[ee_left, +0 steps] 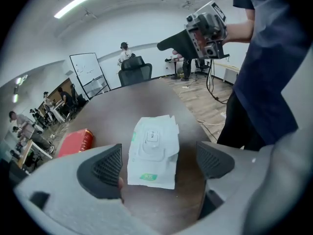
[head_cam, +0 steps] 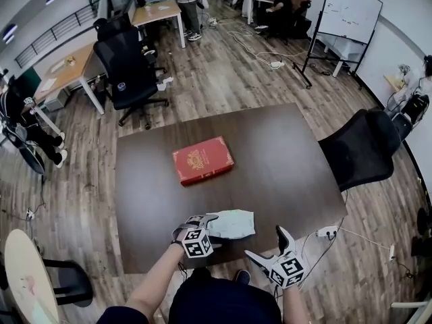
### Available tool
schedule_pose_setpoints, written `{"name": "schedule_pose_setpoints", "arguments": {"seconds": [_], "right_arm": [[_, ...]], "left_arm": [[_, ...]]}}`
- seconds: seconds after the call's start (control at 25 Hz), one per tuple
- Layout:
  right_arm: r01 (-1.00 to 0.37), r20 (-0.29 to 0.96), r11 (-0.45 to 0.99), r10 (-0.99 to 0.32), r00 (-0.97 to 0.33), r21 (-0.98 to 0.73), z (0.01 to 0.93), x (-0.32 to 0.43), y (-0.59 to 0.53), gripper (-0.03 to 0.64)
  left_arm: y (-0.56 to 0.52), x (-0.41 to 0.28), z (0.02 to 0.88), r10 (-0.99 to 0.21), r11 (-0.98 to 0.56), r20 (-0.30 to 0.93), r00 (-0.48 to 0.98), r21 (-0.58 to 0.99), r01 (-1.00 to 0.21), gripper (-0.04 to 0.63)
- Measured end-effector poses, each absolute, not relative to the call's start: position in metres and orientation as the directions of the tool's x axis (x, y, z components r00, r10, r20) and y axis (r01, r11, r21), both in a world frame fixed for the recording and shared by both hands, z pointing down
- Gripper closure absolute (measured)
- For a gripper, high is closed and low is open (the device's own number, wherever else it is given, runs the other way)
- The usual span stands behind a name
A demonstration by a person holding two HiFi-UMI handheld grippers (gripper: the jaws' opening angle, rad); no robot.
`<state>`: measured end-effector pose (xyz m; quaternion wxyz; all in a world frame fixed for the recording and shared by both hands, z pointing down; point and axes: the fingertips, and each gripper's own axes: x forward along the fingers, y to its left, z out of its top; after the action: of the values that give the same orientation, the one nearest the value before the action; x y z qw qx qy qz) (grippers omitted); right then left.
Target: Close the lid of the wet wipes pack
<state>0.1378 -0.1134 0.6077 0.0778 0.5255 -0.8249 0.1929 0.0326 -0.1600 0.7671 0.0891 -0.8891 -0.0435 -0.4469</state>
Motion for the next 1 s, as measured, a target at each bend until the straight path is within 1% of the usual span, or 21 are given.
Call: {"name": "schedule_pose_setpoints", "arguments": {"seconds": [0.16,0.36,0.52,0.6,0.68,0.84,1.0], "right_arm": [[-0.893,0.331,0.373,-0.834,-0.442,-0.251,0.611,0.134,-0.11,0.02],[-0.893,0.342,0.366,-0.83,-0.44,-0.261,0.62,0.133,-0.111,0.02],[-0.892,0.353,0.362,-0.825,-0.441,-0.27,0.63,0.131,-0.113,0.021],[-0.889,0.36,0.367,-0.818,-0.448,-0.273,0.633,0.128,-0.114,0.021],[-0.887,0.369,0.372,-0.811,-0.454,-0.275,0.637,0.126,-0.115,0.021],[-0.884,0.381,0.37,-0.802,-0.459,-0.285,0.645,0.122,-0.117,0.021],[-0.882,0.389,0.37,-0.796,-0.463,-0.292,0.651,0.121,-0.118,0.021]], "left_arm": [[-0.171,0.031,0.793,0.021,-0.978,0.845,0.535,-0.093,0.185,0.129],[-0.186,0.026,0.823,-0.009,-0.967,0.883,0.469,-0.127,0.22,0.127],[-0.184,0.027,0.834,0.008,-0.957,0.896,0.444,-0.122,0.262,0.14],[-0.184,0.028,0.838,0.011,-0.954,0.896,0.443,-0.123,0.272,0.158],[-0.184,0.028,0.842,0.019,-0.955,0.897,0.442,-0.114,0.273,0.17],[-0.183,0.027,0.854,0.048,-0.966,0.902,0.429,-0.067,0.25,0.173],[-0.185,0.029,0.861,0.028,-0.965,0.901,0.434,-0.088,0.246,0.187]]}}
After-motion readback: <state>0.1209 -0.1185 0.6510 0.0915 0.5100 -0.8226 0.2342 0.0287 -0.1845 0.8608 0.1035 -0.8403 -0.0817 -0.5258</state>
